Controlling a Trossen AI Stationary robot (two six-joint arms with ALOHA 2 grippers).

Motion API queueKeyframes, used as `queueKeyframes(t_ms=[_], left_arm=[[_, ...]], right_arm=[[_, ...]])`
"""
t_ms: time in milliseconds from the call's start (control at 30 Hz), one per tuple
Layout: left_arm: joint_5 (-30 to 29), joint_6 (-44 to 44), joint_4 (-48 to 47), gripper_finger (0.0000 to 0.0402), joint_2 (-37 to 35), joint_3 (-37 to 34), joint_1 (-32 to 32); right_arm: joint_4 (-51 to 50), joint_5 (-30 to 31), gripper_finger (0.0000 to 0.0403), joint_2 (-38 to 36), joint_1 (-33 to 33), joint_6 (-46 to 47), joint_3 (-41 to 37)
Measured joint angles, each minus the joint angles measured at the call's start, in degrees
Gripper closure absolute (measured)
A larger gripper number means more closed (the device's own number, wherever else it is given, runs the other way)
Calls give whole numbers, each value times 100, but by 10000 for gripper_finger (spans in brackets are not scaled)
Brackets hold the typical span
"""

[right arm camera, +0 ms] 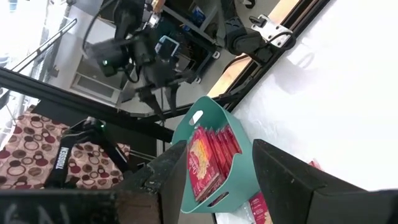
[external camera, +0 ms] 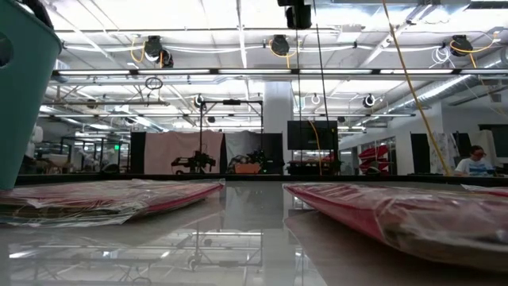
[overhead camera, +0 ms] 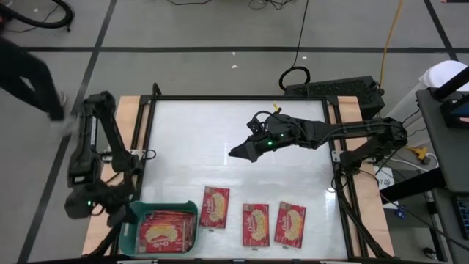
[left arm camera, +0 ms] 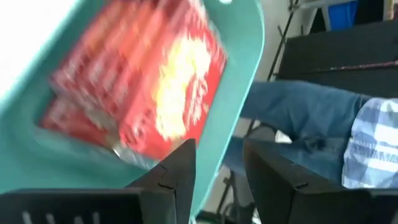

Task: Sort popcorn bags into baskets
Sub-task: Put the red popcorn bag into the green bin

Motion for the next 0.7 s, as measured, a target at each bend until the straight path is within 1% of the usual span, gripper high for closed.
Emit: queueKeyframes(t_ms=[200,400,567,700], left_arm=[[-175,413,-923,266,-671,0,380],[-307,837,-1613,266,-1238,0,954],[-484,1154,-1955,266,-1589,0,1453],[-484,1493,-1989,266,-1803,0,1858]], right_arm=[[-151,7,227,-4,0,155,0],[-854,16,227,-4,0,832,0],[-1310,123,227,-4,0,1160,0],[-1309,144,227,63,-88,1177,3]])
